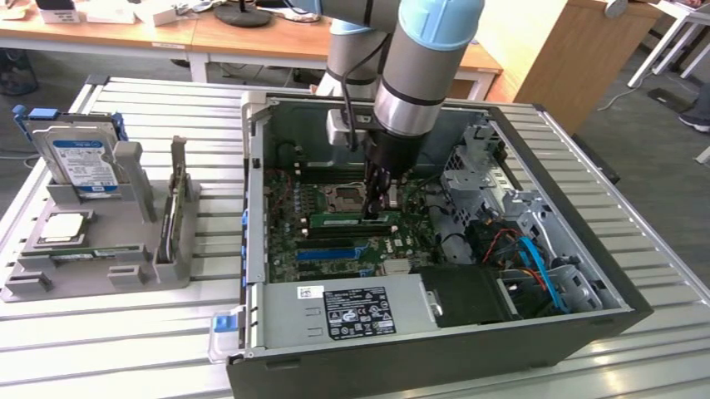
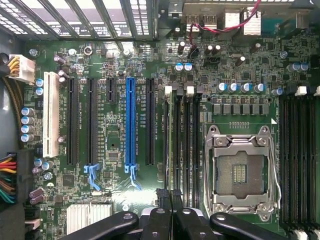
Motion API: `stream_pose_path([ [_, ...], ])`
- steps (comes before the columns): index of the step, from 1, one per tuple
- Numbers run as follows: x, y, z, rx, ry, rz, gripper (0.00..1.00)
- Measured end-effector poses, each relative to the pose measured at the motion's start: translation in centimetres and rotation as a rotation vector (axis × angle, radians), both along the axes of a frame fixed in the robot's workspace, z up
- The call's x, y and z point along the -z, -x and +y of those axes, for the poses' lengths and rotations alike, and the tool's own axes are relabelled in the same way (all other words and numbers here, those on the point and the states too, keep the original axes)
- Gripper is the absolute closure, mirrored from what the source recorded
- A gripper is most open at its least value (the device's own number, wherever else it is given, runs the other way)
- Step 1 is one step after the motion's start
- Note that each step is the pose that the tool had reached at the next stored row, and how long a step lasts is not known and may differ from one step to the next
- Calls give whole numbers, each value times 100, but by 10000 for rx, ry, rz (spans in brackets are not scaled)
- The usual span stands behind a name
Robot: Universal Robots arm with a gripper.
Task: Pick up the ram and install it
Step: 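Insert the ram into the slot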
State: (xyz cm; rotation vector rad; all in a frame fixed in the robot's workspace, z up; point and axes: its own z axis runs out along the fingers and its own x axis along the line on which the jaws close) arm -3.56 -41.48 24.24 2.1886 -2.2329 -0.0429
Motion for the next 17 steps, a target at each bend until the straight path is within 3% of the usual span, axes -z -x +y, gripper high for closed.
stream_pose_path([
  [7,21,0,0,0,-3,-31,89],
  [17,56,0,0,0,-2,-32,89],
])
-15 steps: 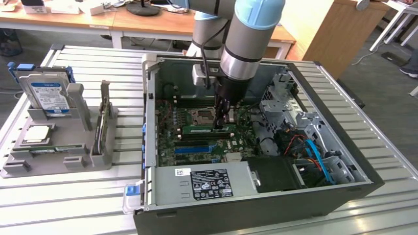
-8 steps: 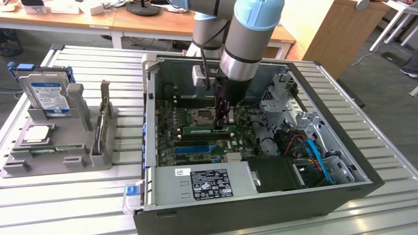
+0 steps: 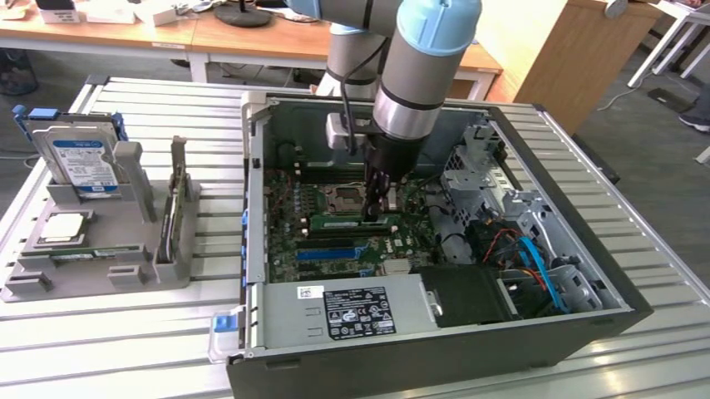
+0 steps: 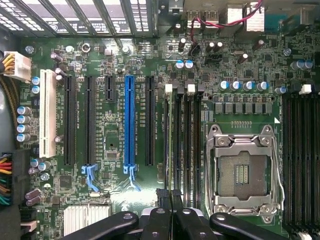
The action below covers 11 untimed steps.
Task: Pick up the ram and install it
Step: 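Insert the ram into the slot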
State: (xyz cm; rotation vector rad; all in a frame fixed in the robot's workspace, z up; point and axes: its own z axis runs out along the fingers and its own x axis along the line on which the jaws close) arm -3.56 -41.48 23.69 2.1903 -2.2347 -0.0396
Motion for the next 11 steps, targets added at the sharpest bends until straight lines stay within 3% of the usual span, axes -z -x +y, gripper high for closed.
stream_pose_path([
  [11,22,0,0,0,-1,0,89],
])
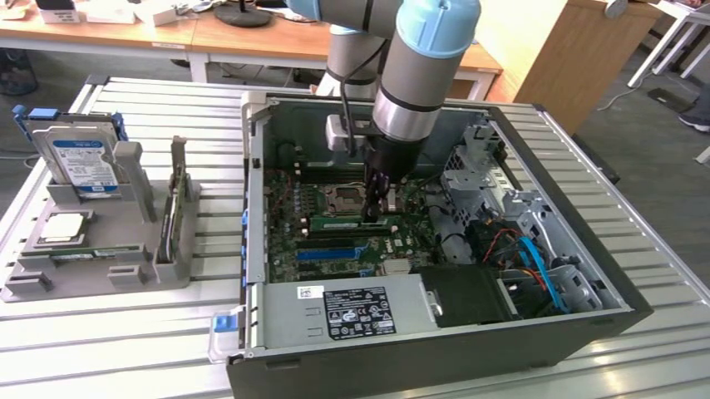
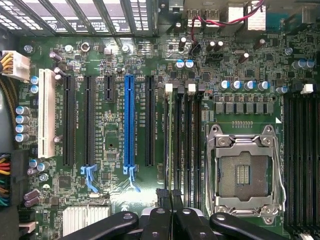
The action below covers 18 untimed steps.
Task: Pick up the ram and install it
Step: 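Insert the ram into the slot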
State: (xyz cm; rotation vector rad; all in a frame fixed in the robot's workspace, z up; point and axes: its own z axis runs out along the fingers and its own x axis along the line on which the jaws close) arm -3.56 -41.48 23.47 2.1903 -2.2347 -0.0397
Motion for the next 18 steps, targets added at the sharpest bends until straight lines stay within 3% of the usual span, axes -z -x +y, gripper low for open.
stream_pose_path([
  [18,21,7,12,0,2,0,89],
])
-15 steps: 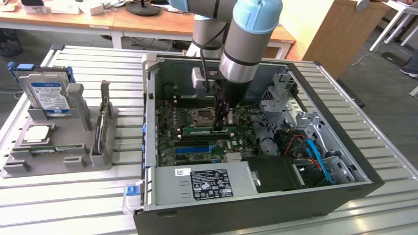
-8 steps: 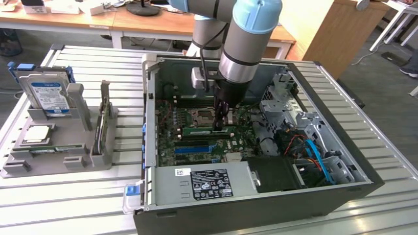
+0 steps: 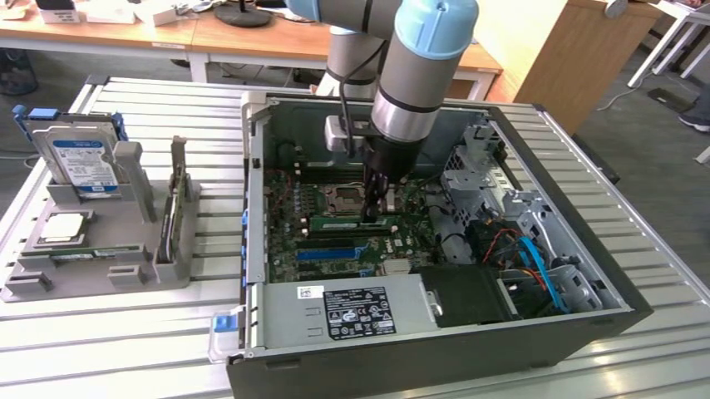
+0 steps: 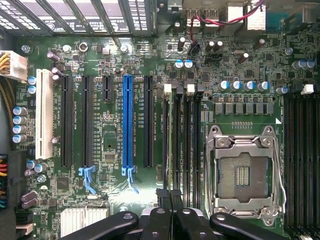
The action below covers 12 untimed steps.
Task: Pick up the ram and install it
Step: 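Insert the ram into the slot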
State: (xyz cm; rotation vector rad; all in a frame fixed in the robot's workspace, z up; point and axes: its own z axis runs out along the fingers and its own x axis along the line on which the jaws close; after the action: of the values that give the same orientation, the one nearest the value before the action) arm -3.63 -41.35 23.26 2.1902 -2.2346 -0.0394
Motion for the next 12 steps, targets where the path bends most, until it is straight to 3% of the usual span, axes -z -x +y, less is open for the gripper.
stream_pose_path([
  [12,10,5,0,0,-2,-3,89],
])
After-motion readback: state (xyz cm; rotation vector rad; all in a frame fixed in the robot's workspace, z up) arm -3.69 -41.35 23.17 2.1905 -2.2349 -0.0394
